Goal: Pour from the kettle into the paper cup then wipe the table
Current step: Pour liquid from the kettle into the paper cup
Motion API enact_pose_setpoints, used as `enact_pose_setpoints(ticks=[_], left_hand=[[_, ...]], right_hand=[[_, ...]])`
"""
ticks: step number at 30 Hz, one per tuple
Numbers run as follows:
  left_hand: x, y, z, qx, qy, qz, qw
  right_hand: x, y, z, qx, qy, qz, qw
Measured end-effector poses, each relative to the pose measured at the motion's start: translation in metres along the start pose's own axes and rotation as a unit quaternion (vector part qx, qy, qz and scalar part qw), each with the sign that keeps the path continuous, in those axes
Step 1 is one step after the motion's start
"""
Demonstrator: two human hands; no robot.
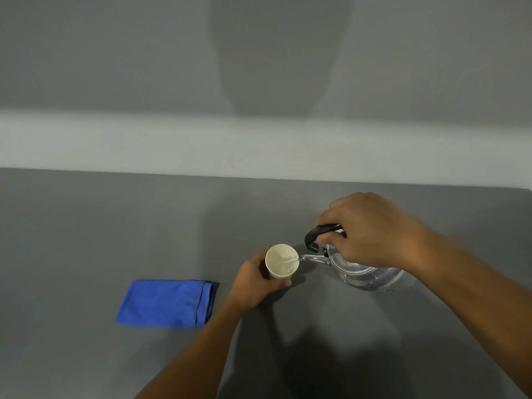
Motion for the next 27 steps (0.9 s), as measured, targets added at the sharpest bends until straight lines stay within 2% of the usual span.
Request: enact_pose_setpoints(ticks=[27], left_hand=[[0.0030,0.0007,0.0039,0.015,-0.013,0.011,1.000]], right_hand=[[0.0039,-0.0094,0.0094,-0.021,0.009,0.017,1.000]])
Point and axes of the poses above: each hand's wrist, its own x-axis towards the middle knuckle, its own y-axis out of the palm, z = x × y, the point moved 8 cm from there along x, towards the middle knuckle, and after that the axes turned 8 degrees about x, right-handed, at the moved point
